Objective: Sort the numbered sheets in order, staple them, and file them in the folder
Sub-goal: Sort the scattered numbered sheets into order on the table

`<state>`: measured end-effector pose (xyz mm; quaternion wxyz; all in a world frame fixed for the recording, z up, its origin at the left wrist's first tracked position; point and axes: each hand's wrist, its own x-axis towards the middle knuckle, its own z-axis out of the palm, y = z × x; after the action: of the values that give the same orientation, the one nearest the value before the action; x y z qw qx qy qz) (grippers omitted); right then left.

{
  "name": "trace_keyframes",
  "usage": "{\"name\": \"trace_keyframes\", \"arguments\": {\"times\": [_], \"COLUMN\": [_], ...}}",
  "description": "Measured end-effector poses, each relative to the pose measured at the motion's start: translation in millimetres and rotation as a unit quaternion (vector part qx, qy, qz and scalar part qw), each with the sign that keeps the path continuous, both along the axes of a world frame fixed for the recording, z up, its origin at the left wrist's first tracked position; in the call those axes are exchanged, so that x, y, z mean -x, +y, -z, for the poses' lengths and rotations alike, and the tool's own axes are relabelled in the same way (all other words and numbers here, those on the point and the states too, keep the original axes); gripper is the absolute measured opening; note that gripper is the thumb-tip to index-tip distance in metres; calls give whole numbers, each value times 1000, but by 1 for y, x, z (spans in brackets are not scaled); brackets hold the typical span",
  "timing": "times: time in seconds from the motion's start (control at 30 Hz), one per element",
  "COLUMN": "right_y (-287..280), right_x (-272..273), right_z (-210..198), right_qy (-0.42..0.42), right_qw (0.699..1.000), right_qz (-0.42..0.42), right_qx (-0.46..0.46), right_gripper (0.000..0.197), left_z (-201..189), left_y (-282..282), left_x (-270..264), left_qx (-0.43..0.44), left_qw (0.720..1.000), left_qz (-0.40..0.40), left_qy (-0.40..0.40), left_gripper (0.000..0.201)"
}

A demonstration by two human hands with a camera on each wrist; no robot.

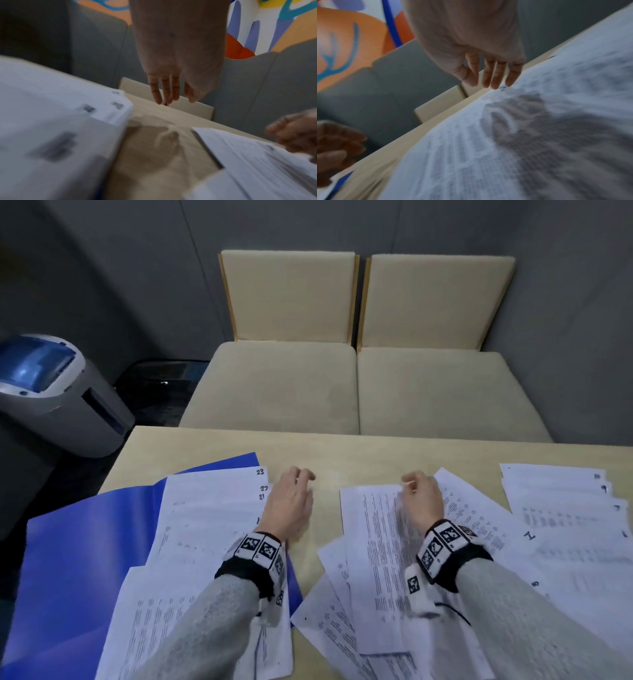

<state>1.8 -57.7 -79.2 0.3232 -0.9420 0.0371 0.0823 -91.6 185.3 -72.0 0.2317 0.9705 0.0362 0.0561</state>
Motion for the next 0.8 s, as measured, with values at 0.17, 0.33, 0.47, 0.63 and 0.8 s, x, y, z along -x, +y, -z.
{"name": "trace_keyframes", "arguments": {"times": [0.17,0.33,0.47,0.63,0.8], "right_y": [-90,-113,-112,-90,-44], "right_x": [20,47,47,31,0], "right_z": [5,-1,-4,-22,-36], "right_qy": [93,148,153,213,156], "right_qw": [984,974,965,953,955], "right_qz": [150,130,118,15,19], "right_qx": [-7,-113,-180,-217,-251], "right_gripper": [23,37,56,35,17], "left_z": [15,17,8,-31,-27], "left_y": [-63,-85,-78,-41,45], "left_x": [-35,-49,-49,-40,-44], "left_qx": [52,-11,94,355,264], "left_qw": [980,980,987,928,948], "left_qz": [11,0,7,26,-174], "left_qy": [191,196,129,110,41], "left_gripper": [75,51,17,7,18]}}
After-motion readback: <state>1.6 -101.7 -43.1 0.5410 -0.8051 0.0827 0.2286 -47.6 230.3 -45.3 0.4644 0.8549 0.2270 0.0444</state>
